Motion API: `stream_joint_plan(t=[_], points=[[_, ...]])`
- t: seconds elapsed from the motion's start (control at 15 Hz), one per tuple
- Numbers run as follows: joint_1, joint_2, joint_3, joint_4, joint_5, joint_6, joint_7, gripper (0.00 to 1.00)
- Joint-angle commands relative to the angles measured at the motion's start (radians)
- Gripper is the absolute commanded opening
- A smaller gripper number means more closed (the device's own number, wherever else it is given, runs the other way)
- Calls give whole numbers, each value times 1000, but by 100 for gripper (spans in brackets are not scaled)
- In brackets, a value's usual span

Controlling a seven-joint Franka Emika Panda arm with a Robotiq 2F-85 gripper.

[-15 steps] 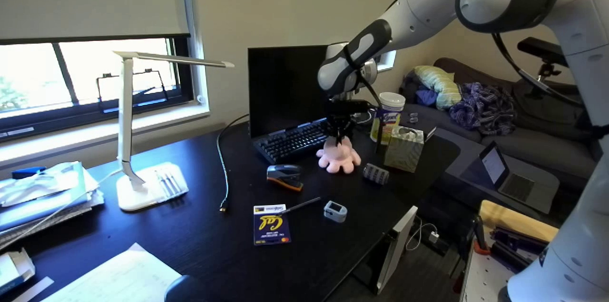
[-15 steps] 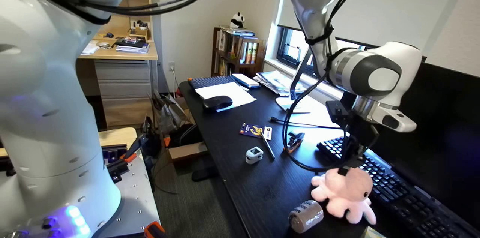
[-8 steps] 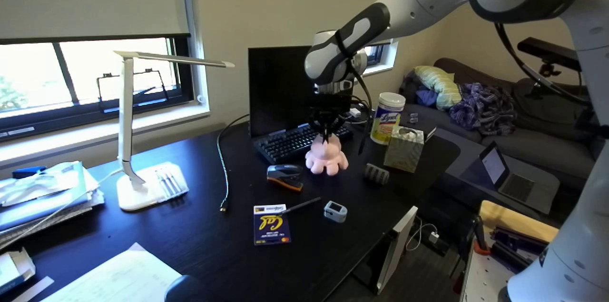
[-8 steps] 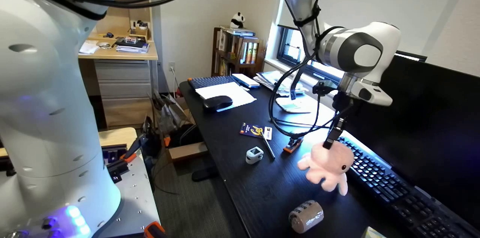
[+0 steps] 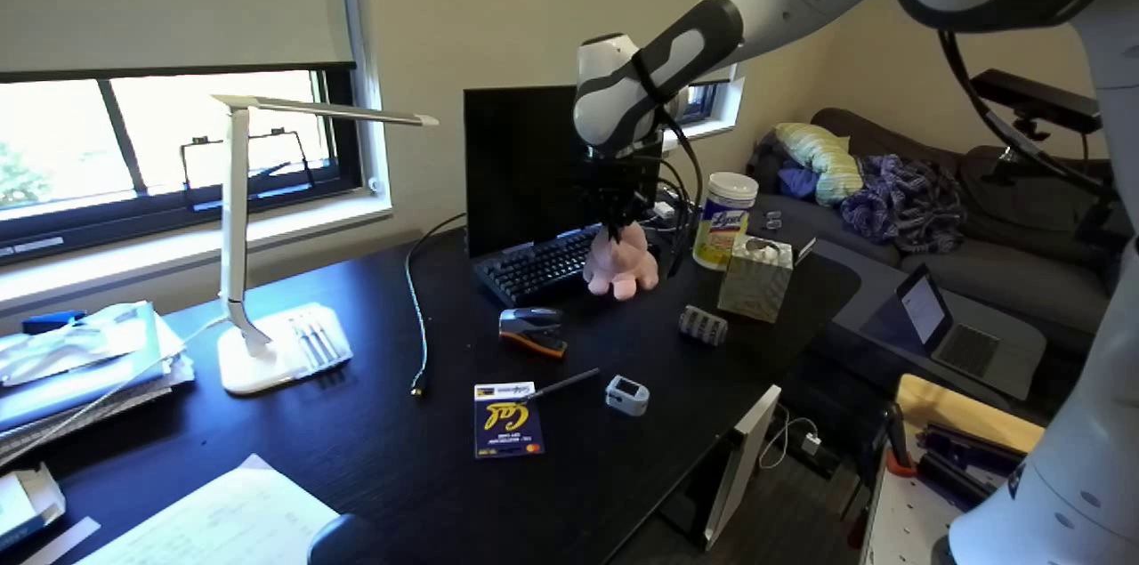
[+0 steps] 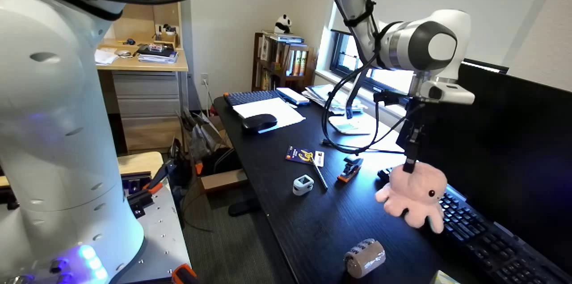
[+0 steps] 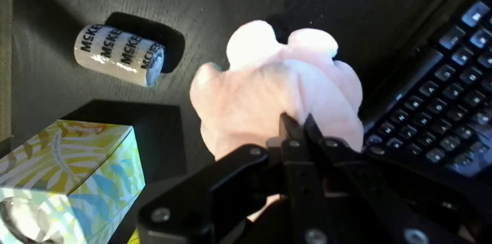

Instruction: Move the black case and the plush toy to the left

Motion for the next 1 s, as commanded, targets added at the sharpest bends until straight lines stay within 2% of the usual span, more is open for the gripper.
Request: stream_joint_plan(t=[0.0,0.13,0.2,0.4,0.53,0.6,0.8,0.93], points=[[58,-156,-9,-107,-109,39,170,1],[56,-230,32,-151,-108,53,202,1],[18,-135,46,-55,-99,16,161,4],[24,-209,69,-107,-98,18,181,4],[22,-214,68,-120,-98,26,181,4],[22,-213,68,-123,-98,29,181,1],[71,-222,75,-156,-136,9,338,1],[108,-254,108,-193,-137,-26,472,1]])
